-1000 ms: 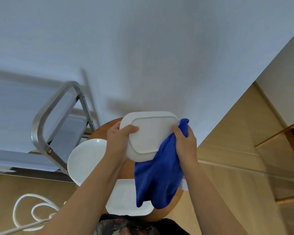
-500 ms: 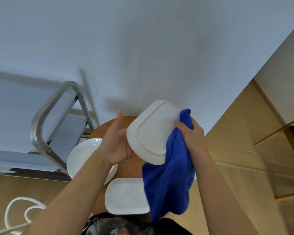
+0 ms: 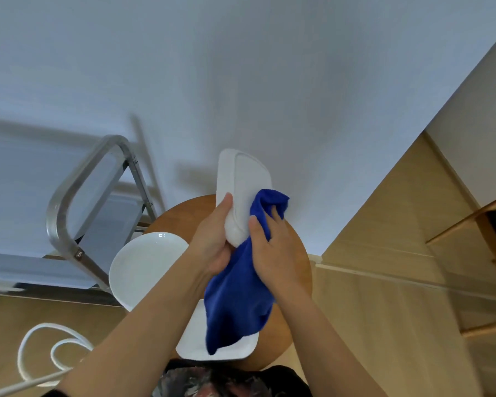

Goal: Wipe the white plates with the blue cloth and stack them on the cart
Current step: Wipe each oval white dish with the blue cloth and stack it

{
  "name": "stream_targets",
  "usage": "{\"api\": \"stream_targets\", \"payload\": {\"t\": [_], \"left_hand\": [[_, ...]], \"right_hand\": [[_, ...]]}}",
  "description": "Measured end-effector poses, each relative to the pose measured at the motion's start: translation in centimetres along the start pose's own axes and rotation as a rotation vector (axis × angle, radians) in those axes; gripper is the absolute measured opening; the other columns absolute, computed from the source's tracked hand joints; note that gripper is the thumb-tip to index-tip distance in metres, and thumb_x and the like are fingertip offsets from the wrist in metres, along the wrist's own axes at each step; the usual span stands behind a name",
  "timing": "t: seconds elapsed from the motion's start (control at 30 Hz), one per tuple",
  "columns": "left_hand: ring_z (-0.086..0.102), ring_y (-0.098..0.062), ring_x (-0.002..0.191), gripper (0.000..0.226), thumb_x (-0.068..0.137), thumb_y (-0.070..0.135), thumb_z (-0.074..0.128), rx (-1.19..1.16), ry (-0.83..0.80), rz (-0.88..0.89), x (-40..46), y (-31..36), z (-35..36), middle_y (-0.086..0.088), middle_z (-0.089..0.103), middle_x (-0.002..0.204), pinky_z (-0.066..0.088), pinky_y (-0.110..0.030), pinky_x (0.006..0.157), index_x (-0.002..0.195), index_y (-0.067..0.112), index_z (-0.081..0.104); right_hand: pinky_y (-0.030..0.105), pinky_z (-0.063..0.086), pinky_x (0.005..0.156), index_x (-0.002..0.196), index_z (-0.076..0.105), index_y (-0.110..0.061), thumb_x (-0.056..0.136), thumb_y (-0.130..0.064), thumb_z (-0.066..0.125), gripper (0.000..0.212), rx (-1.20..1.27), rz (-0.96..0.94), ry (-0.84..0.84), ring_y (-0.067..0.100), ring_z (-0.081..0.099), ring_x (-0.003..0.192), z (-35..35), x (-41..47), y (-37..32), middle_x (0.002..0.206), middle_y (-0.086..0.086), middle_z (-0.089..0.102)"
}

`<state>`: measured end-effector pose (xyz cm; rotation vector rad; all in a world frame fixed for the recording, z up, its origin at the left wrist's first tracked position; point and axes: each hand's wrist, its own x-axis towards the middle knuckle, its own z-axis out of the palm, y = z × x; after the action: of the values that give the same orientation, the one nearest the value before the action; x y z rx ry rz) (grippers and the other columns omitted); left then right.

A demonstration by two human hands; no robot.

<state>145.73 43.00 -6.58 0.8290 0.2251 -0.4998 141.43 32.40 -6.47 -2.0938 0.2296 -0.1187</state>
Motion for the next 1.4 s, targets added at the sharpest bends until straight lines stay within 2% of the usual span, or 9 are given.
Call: {"api": "stream_targets", "payload": {"t": [0.1, 0.3, 0.43, 0.63, 0.73, 0.83, 0.93, 1.17, 1.4], "left_hand": [[0.072, -0.018, 0.085, 0.047, 0.097, 0.048, 0.040, -0.006, 0.048, 0.006, 0.1, -0.6, 0.0, -0.009, 0.074, 0.095, 0.058, -0.025, 0.063, 0.107, 0.010, 0.065], [0.072, -0.016, 0.071, 0.045, 0.087, 0.047, 0.052, -0.191, 0.075, -0.005, -0.3, -0.3, -1.5, -0.007, 0.074, 0.080, 0.058, -0.026, 0.059, 0.099, 0.005, 0.064], [0.071, -0.026, 0.094, 0.059, 0.085, 0.051, 0.049, -0.198, 0.017, -0.061, -0.7, -0.2, -2.4, -0.017, 0.070, 0.109, 0.060, -0.036, 0.071, 0.119, 0.003, 0.058], [0.061, -0.026, 0.113, 0.055, 0.088, 0.042, 0.046, 0.114, 0.046, 0.032, -1.2, 1.9, -4.5, -0.009, 0.065, 0.124, 0.053, -0.039, 0.084, 0.134, 0.014, 0.050], [0.064, -0.027, 0.102, 0.049, 0.087, 0.037, 0.049, 0.304, 0.050, 0.004, -1.8, 2.4, -4.3, -0.011, 0.069, 0.110, 0.049, -0.039, 0.083, 0.128, 0.011, 0.055], [0.066, -0.025, 0.086, 0.052, 0.080, 0.039, 0.055, 0.456, 0.011, -0.080, -2.4, 1.4, -2.8, -0.012, 0.070, 0.099, 0.052, -0.034, 0.070, 0.122, 0.009, 0.057], [0.070, -0.017, 0.078, 0.046, 0.076, 0.040, 0.055, 0.536, -0.135, -0.116, -2.9, 0.7, -1.7, -0.005, 0.074, 0.092, 0.055, -0.027, 0.062, 0.113, 0.014, 0.060], [0.068, -0.018, 0.077, 0.056, 0.073, 0.042, 0.060, 0.592, -0.194, -0.166, -3.6, 1.4, -2.7, -0.007, 0.070, 0.088, 0.053, -0.027, 0.060, 0.119, 0.010, 0.055], [0.068, -0.013, 0.070, 0.043, 0.077, 0.047, 0.063, 0.601, -0.144, -0.086, -3.7, 0.6, -2.4, 0.001, 0.071, 0.077, 0.051, -0.021, 0.057, 0.107, 0.016, 0.057]], "right_hand": [[0.032, 0.025, 0.112, 0.137, 0.048, -0.021, 0.100, -0.032, 0.039, 0.039, -0.103, -0.173, 0.058, 0.019, 0.033, 0.136, 1.9, -1.3, -1.1, 0.140, -0.004, 0.048], [0.027, 0.020, 0.115, 0.137, 0.049, -0.013, 0.098, -0.033, 0.041, 0.044, -0.160, -0.490, -0.075, 0.022, 0.025, 0.142, 3.0, -1.8, 0.9, 0.147, 0.003, 0.043], [0.020, 0.022, 0.114, 0.138, 0.043, -0.014, 0.097, -0.031, 0.043, 0.045, -0.266, -0.650, 0.034, 0.020, 0.032, 0.139, 3.0, -2.2, 4.1, 0.143, 0.005, 0.047], [0.033, 0.046, 0.068, 0.078, 0.057, -0.043, 0.094, -0.054, 0.042, 0.025, -0.082, -0.140, 0.038, 0.000, 0.056, 0.071, -1.3, -0.8, 7.3, 0.074, -0.019, 0.061], [0.024, 0.047, 0.085, 0.103, 0.059, -0.041, 0.090, -0.061, 0.032, 0.035, -0.022, -0.245, 0.182, -0.003, 0.058, 0.099, -2.8, -0.2, 5.7, 0.098, -0.030, 0.060], [0.029, 0.017, 0.115, 0.135, 0.022, -0.054, 0.094, -0.052, 0.027, 0.042, -0.092, -0.428, -0.002, -0.009, 0.017, 0.137, -1.7, 0.6, 3.0, 0.139, -0.042, 0.016], [0.036, -0.003, 0.114, 0.139, 0.006, -0.050, 0.094, -0.050, 0.019, 0.047, -0.252, -0.368, -0.075, -0.007, -0.008, 0.139, -0.7, 1.6, 2.0, 0.146, -0.033, -0.004], [0.028, 0.029, 0.107, 0.141, 0.029, -0.048, 0.082, -0.065, 0.027, 0.061, 0.074, 0.010, -0.110, 0.002, 0.037, 0.131, -3.2, 4.6, 4.6, 0.144, -0.026, 0.035], [0.029, 0.045, 0.090, 0.108, 0.053, -0.046, 0.098, -0.044, 0.035, 0.021, 0.211, 0.211, -0.080, 0.005, 0.056, 0.104, -3.8, 4.6, 5.3, 0.104, -0.024, 0.059]]}}
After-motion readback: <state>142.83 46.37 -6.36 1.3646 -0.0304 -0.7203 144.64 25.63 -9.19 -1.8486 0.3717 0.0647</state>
